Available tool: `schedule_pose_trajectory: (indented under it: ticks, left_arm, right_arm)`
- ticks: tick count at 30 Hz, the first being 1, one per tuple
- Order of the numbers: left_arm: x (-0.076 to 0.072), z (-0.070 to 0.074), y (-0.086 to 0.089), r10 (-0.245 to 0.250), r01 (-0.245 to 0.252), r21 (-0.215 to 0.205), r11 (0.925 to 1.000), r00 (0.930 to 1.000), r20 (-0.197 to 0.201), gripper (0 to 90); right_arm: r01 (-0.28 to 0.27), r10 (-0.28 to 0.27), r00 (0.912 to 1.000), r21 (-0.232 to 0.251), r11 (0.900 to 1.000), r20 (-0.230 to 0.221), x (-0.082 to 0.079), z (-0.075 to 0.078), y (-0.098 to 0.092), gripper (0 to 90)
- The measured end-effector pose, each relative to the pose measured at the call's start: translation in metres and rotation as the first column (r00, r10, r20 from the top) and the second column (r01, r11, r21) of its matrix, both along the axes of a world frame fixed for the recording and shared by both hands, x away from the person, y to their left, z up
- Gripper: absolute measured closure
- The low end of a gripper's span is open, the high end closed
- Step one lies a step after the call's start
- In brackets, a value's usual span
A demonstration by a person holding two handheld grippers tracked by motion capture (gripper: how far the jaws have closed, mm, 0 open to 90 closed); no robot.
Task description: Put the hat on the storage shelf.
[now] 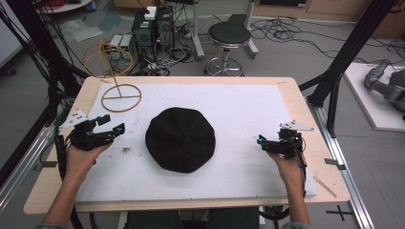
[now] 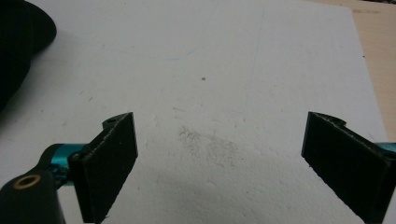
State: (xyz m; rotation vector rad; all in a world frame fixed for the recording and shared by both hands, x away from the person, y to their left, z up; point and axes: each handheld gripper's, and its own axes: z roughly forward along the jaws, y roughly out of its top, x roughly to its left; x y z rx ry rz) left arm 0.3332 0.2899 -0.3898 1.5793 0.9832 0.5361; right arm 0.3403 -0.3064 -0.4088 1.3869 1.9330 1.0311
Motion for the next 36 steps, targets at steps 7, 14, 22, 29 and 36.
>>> schedule_pose_trajectory:
  ticks: [7,14,22,29,36]
  left_arm:
    - [0.001,0.01,-0.022,-0.051,0.049,0.028,0.9984,0.9972,0.054,21.1]
    - [0.002,0.017,-0.052,-0.115,0.109,0.067,0.9918,0.9889,0.094,20.6]
    - [0.006,0.017,-0.085,-0.185,0.178,0.073,0.9813,0.9777,0.1,20.1]
    - [0.007,0.011,-0.127,-0.289,0.283,0.077,0.9561,0.9524,0.096,20.1]
    - [0.01,0.004,-0.155,-0.36,0.354,0.081,0.9318,0.9291,0.084,20.2]
  right_arm:
    - [0.013,-0.013,0.9999,0.011,1.0,0.007,-0.005,0.002,-0.005,10.2]
    - [0.023,-0.023,0.9997,0.015,1.0,0.011,-0.01,0.003,-0.01,10.3]
    - [0.022,-0.022,0.9996,0.021,1.0,0.018,-0.012,0.005,-0.011,10.3]
    - [0.02,-0.021,0.9997,0.021,1.0,0.015,-0.012,0.005,-0.011,10.3]
    - [0.024,-0.025,0.9996,0.025,0.999,0.012,-0.012,0.004,-0.011,10.3]
